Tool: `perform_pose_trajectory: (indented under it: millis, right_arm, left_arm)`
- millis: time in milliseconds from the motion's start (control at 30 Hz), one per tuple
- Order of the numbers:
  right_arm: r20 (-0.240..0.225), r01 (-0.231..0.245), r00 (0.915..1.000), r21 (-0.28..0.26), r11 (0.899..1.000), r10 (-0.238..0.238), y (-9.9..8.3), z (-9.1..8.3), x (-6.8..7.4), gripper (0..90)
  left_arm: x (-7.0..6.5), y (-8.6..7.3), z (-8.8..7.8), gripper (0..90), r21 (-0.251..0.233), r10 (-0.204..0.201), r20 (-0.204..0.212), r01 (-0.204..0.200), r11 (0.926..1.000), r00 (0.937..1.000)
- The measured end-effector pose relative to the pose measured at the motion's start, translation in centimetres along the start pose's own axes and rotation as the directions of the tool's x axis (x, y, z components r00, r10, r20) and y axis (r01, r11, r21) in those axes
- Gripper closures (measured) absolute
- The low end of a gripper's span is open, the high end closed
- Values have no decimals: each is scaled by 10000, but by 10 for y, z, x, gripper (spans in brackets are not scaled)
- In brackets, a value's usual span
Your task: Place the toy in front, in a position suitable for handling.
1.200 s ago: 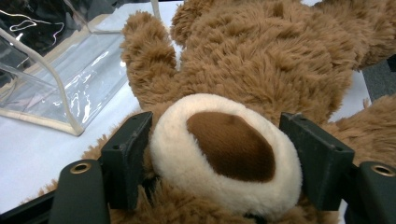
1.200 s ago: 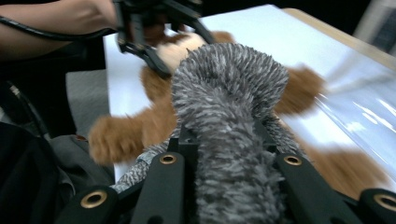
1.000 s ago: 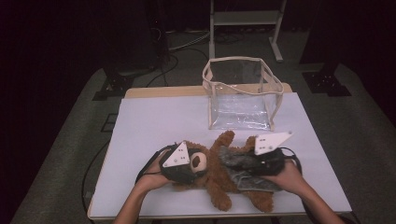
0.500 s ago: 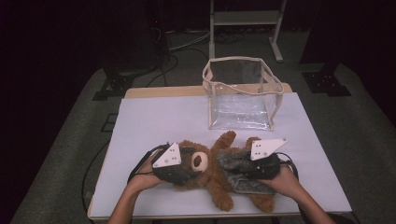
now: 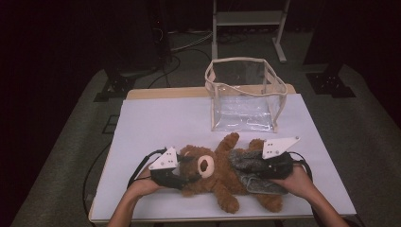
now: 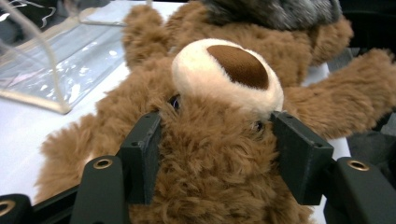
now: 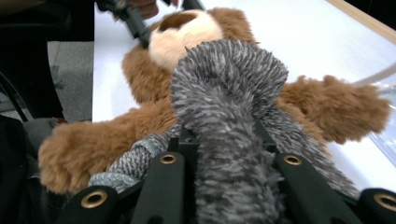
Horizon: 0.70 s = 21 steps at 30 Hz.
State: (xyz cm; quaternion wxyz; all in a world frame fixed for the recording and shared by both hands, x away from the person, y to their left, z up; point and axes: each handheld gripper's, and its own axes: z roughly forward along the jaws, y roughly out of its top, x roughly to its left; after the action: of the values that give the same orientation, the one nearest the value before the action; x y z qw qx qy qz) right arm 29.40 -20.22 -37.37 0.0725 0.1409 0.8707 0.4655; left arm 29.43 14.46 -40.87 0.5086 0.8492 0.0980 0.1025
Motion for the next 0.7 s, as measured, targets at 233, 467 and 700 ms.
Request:
perform_pose_trajectory:
  millis: [233,467,700]
  right_arm:
    - [-213,714,9973,429,9965,-705,31,23,8,726]
    - [-590,774,9955,604,9952,-738,35,48,9,726]
    - [-223,285,9994,314,9991,-278,16,21,6,726]
  left_arm:
    - [-4,4,3,383,53,211,-33,-211,9998,9998]
    - [-2,2,1,376,166,397,-92,-396,9991,9992]
    - [3,8,-4,333,409,498,-514,-478,9980,9974]
